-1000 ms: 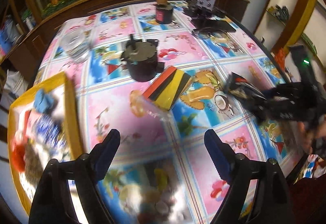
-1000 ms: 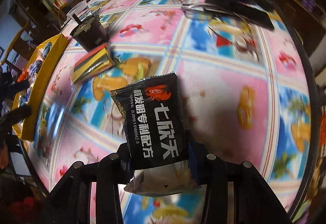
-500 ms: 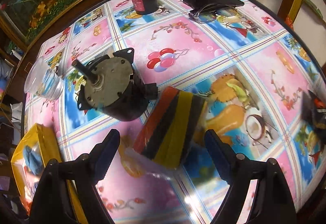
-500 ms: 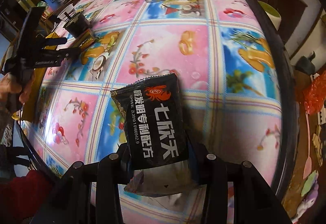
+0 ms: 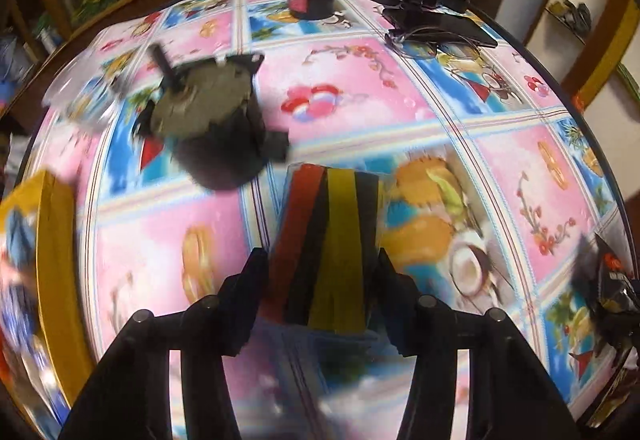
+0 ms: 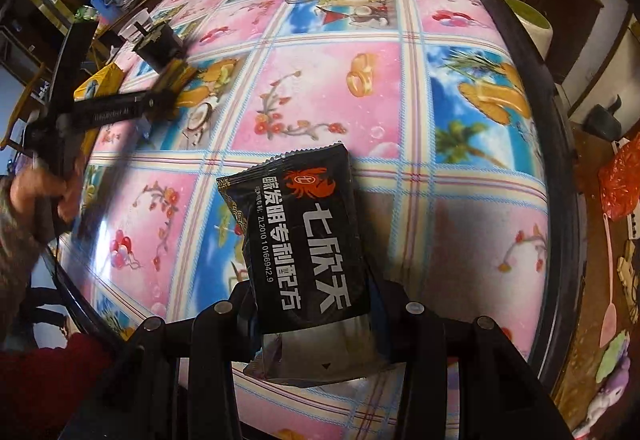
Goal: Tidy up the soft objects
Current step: 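Carry the striped pack with left while right carries the black bag over the box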
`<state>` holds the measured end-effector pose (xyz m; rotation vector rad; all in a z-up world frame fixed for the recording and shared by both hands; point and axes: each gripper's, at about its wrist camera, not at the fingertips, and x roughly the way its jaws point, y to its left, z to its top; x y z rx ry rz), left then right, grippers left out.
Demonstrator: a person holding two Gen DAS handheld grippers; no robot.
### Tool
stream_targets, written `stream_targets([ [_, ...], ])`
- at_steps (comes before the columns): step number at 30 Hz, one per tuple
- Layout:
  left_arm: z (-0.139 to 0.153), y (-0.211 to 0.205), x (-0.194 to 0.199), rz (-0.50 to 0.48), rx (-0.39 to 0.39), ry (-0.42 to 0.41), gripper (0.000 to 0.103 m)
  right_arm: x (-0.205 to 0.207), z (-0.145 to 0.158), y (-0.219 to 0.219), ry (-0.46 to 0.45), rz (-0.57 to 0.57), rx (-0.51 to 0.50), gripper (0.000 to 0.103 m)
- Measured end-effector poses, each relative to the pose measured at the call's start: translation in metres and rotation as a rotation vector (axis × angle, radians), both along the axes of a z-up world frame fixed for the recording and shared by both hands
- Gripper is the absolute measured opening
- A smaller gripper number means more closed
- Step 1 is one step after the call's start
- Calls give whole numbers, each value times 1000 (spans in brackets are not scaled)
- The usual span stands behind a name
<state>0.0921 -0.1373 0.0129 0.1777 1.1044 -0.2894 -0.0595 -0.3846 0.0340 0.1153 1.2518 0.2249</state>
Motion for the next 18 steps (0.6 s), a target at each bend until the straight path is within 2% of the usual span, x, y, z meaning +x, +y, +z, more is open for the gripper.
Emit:
stream_targets([
  [8, 0, 5, -90, 89, -16, -3, 50, 23, -1, 41, -12, 105, 34, 46],
  [14, 0, 23, -114, 152, -3, -18, 51, 33, -7, 80, -23, 195, -5, 46],
  [18, -2, 32, -116, 182, 3, -10, 67, 34, -13, 93, -35, 218, -37, 46],
])
